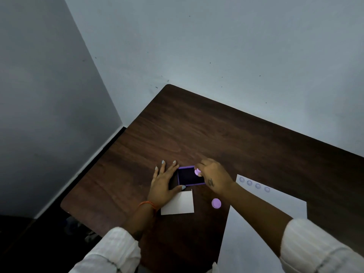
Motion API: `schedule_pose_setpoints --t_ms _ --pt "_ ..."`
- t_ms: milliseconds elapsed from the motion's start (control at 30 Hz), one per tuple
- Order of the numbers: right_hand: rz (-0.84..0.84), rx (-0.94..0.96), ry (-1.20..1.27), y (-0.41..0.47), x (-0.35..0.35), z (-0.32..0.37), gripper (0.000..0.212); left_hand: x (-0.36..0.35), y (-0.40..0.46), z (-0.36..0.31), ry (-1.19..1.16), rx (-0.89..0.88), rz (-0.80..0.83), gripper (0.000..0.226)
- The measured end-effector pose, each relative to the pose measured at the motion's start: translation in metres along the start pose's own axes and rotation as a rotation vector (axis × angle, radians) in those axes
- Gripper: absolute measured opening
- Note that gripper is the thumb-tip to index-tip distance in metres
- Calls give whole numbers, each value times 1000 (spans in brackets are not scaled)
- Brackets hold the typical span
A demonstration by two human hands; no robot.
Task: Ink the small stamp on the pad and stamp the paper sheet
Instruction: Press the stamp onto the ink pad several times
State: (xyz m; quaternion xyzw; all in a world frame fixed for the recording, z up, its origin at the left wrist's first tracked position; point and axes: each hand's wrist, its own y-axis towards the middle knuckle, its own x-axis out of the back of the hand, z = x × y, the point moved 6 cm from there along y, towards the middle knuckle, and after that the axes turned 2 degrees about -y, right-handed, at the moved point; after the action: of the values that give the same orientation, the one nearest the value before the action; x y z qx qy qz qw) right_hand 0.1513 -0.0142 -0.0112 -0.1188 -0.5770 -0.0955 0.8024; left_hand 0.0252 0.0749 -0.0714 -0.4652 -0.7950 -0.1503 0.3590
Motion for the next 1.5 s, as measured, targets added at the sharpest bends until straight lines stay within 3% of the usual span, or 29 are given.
schedule_pose_setpoints --t_ms 100,233,333,467,567,767,900,1033,1133,1200,1500 --pt "-52 -45 40 -2 1 2 14 0 -1 -1 -10 1 3 92" --pt "55 -267 299 9 6 -13 17 1 -1 -1 -14 10 2 92" --pt "22 -330 479 4 17 -21 13 3 -1 -2 -16 12 7 92" --pt "118 -283 277 -18 -4 -5 18 3 -1 -3 -3 18 17 97" --pt "30 -188 163 -26 -12 0 29 3 0 -2 7 23 21 100" --pt "-12 -176 159 -19 -14 -4 19 2 0 -2 13 23 23 99" --pt "-53 -27 80 -21 -11 -2 17 3 -1 -4 1 25 18 93" --pt "-96 -150 137 -28 -13 1 20 2 -1 -3 6 21 17 99" --pt "-69 -297 306 -24 -5 -6 13 3 -2 -4 6 20 17 96" --pt "-73 -346 402 -14 4 -13 20 3 -2 -5 -2 20 17 94" --pt "49 -165 114 1 -1 -5 20 2 -1 -3 -16 5 -1 92"
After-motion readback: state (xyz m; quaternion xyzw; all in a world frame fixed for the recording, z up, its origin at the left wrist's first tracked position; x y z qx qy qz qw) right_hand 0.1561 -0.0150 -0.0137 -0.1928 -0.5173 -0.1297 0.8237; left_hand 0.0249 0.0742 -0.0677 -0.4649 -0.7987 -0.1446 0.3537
